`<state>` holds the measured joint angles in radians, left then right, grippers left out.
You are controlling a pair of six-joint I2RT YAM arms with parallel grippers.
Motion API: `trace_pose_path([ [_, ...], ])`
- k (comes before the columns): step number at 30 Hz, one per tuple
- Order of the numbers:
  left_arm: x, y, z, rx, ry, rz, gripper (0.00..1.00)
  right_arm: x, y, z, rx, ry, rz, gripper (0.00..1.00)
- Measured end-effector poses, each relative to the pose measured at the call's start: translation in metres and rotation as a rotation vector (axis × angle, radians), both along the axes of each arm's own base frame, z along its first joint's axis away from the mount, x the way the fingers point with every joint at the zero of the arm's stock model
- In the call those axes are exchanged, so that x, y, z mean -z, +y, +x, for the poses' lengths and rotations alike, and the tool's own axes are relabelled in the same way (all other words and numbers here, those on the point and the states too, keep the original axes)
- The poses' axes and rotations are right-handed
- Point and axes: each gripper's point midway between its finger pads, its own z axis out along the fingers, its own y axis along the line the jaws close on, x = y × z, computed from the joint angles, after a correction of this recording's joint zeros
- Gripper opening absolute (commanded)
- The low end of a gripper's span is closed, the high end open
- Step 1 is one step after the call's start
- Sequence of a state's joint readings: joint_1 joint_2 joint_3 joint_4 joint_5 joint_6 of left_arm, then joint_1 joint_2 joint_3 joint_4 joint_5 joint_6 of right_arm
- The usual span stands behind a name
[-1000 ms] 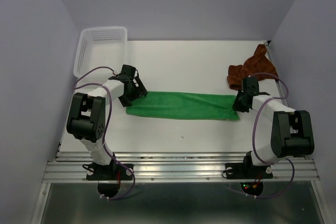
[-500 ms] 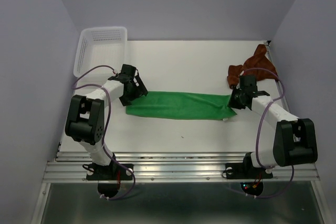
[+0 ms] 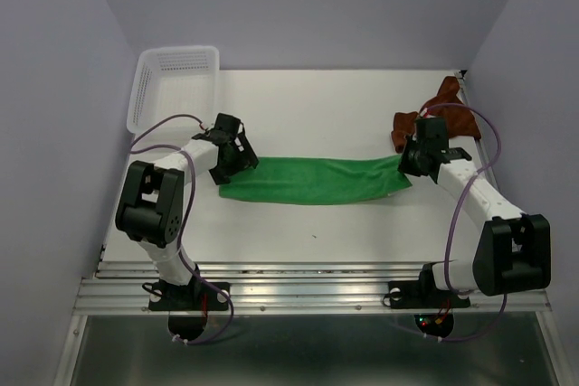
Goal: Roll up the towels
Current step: Fold the towel
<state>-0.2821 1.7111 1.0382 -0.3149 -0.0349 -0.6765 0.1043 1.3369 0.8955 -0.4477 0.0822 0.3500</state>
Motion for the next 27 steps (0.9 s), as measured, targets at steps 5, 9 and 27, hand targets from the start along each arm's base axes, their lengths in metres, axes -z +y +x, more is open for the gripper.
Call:
trace_pose_path([
  [5, -0.001, -0.019, -0.002, 0.015, -0.012, -0.018, 0.99, -0.001, -0.017, -0.003, 0.039, 0.015, -0.081, 0.01],
  [9, -0.002, -0.046, -0.009, 0.042, -0.024, -0.044, 0.99, -0.002, -0.041, -0.004, 0.099, 0.027, -0.144, 0.01],
  [27, -0.012, -0.133, -0.033, 0.094, 0.021, -0.135, 0.99, -0.05, -0.075, 0.019, 0.108, -0.057, -0.196, 0.01],
])
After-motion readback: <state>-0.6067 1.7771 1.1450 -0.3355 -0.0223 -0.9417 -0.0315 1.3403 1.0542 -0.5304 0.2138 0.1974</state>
